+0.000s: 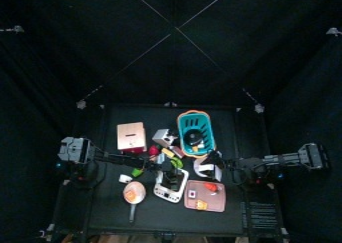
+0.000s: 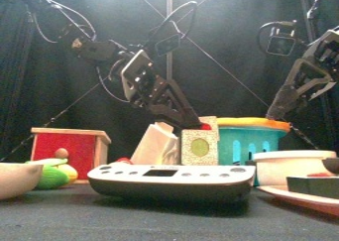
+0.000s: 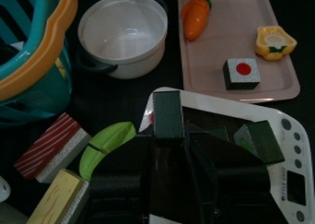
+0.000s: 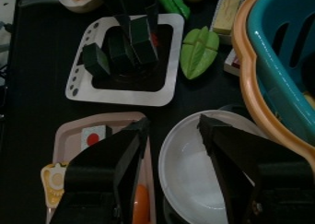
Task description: Place green sushi piece on plate
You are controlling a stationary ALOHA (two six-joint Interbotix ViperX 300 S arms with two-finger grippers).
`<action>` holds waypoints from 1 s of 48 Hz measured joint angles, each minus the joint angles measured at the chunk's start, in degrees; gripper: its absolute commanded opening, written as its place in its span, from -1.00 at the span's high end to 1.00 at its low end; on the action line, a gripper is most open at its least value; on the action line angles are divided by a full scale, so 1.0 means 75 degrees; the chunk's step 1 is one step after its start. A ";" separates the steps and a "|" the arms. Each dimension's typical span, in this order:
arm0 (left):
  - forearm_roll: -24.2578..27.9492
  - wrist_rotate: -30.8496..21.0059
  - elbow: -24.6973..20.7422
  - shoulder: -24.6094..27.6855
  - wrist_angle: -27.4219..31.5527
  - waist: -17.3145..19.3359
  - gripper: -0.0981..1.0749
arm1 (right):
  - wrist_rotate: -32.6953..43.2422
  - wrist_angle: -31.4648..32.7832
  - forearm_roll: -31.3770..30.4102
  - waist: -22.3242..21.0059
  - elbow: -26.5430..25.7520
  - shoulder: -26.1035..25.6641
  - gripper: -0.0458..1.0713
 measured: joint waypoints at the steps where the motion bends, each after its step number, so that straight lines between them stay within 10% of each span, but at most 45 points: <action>1: -0.0012 0.0000 -0.0012 -0.0012 -0.0035 0.0000 -0.07 | 0.0000 -0.0012 0.0000 0.0000 -0.0012 0.0000 -0.59; 48: 0.0070 0.0012 -0.1816 0.1512 -0.0879 -0.0762 -0.13 | 0.0000 0.0000 0.0000 0.0000 -0.0012 0.0000 -0.59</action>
